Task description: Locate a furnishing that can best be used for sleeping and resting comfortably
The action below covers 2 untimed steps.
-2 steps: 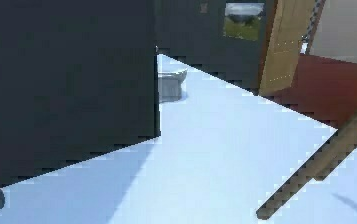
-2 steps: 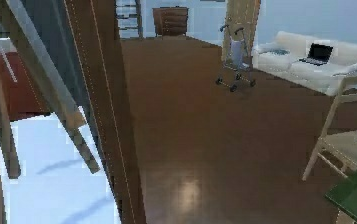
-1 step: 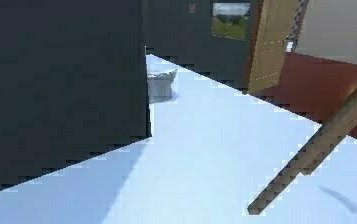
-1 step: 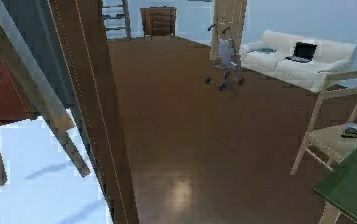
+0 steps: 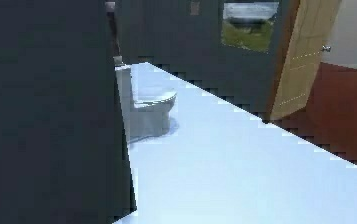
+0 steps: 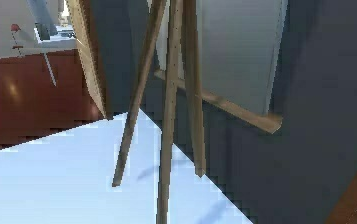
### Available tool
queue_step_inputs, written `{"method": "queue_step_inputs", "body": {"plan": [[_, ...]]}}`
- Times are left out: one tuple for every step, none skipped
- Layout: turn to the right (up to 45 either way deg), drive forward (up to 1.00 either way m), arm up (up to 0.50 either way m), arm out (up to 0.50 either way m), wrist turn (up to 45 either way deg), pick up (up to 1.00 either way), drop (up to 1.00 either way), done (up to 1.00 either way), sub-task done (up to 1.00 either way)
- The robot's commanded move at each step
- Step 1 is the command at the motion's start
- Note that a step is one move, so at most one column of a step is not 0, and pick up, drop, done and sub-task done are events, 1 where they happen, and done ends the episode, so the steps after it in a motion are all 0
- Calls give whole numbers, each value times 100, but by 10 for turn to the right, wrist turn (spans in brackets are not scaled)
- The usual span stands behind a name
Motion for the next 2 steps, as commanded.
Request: {"method": "queue_step_inputs", "body": {"plan": [[0,60,0,0,0,0,0,0,0],[450,0,0,0,0,0,0,0,0]]}}
